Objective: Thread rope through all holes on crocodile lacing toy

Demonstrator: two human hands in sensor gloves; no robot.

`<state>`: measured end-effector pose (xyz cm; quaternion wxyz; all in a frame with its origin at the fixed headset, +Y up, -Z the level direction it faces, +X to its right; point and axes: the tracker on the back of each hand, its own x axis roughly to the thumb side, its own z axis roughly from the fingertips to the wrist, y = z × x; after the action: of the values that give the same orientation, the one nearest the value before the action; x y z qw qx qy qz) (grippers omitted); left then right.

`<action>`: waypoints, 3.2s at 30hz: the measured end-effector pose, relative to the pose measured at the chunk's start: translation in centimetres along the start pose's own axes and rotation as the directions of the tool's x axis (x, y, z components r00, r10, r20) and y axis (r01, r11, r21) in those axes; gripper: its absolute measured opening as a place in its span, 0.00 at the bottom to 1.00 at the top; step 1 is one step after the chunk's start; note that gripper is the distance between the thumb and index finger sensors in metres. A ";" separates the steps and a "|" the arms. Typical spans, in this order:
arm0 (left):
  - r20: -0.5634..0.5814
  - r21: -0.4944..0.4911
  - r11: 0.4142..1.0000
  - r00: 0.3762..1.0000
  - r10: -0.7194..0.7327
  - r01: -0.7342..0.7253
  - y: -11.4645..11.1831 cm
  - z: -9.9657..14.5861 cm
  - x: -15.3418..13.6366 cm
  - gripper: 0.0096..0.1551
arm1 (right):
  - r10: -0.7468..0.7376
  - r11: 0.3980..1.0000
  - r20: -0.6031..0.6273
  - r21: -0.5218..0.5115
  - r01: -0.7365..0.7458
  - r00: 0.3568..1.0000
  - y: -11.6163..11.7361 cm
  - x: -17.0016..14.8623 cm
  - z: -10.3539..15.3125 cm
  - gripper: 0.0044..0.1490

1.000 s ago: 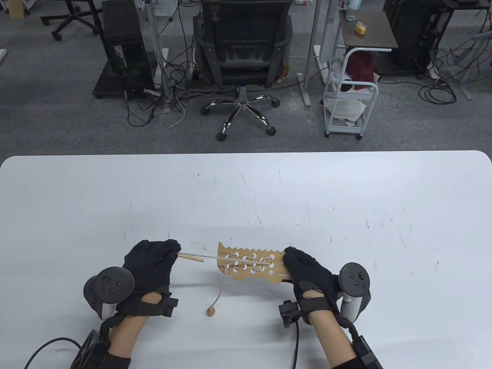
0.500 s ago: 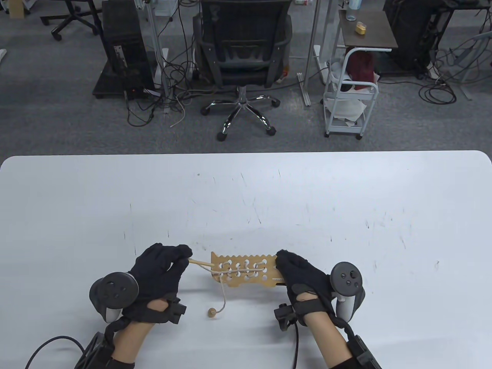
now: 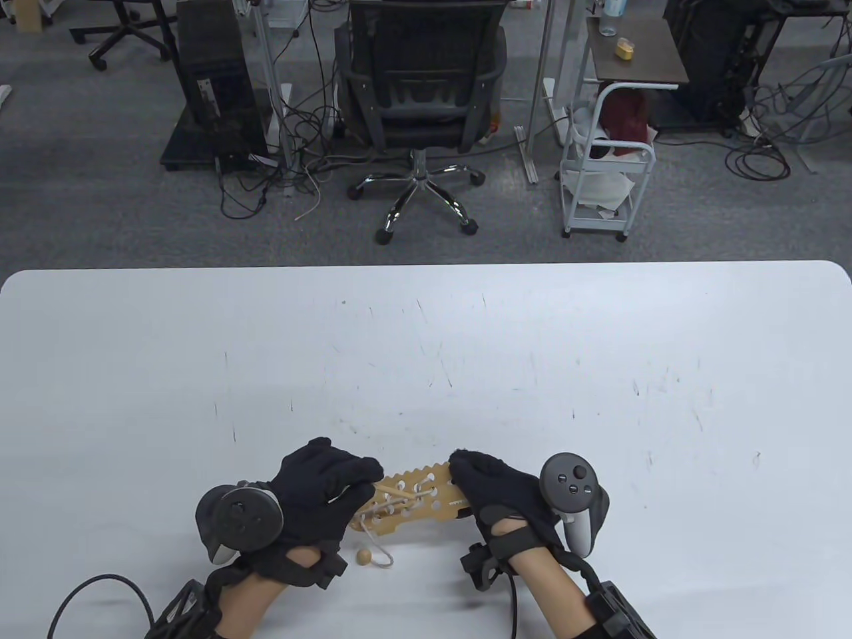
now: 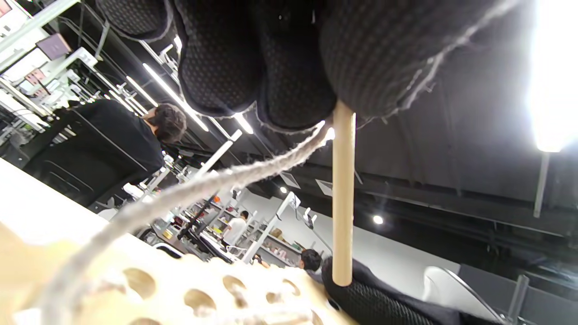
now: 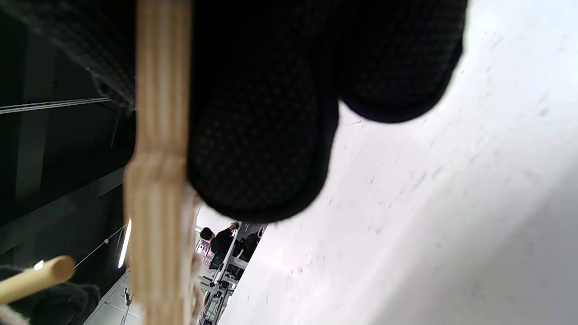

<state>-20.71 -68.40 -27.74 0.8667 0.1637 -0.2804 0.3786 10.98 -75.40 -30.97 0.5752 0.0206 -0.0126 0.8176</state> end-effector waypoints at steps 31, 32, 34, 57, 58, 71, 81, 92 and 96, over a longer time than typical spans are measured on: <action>0.002 -0.136 0.983 0.993 -0.121 0.120 -3.0 -0.2 1.1 0.23 | -0.107 0.990 0.094 0.102 0.097 0.990 2.5 1.7 1.2 0.31; -0.003 -0.140 0.983 0.993 -0.119 0.118 -3.0 -0.2 1.0 0.24 | -0.107 0.990 0.095 0.104 0.097 0.990 2.5 1.7 1.2 0.31; -0.024 -0.163 0.980 0.992 -0.123 0.118 -3.1 -0.2 0.8 0.29 | -0.111 0.989 0.100 0.109 0.100 0.989 2.5 1.7 1.2 0.31; -0.019 -0.092 0.974 0.978 -0.210 0.207 -2.3 0.1 1.0 0.38 | -0.187 0.981 0.046 0.062 0.184 0.981 1.5 1.1 0.9 0.32; -0.015 -0.069 0.975 0.977 -0.211 0.210 -2.0 0.2 1.1 0.37 | -0.196 0.980 0.037 0.052 0.194 0.980 1.4 1.0 0.9 0.31; 0.027 -0.016 0.991 0.991 -0.130 0.131 -1.5 0.3 1.4 0.27 | -0.283 0.958 -0.034 -0.065 0.280 0.959 -0.5 -0.2 0.5 0.31; 0.001 -0.187 0.978 0.995 -0.095 0.093 -3.6 0.1 0.8 0.23 | -0.362 0.931 -0.069 -0.069 0.358 0.930 -0.6 -0.5 0.5 0.33; -0.162 -0.389 0.920 0.980 -0.117 0.046 -6.2 0.1 -1.2 0.31 | -0.394 0.919 -0.074 -0.032 0.393 0.916 -0.1 -0.4 0.6 0.33; -0.209 -0.412 0.911 0.971 -0.113 0.017 -6.6 0.1 -1.7 0.34 | -0.420 0.907 -0.079 -0.008 0.421 0.904 0.3 -0.2 0.8 0.34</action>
<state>-16.74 -73.79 -29.18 0.9203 -0.0556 -0.2459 0.2990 10.79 -75.68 -30.21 0.7377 -0.0069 0.0185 0.6748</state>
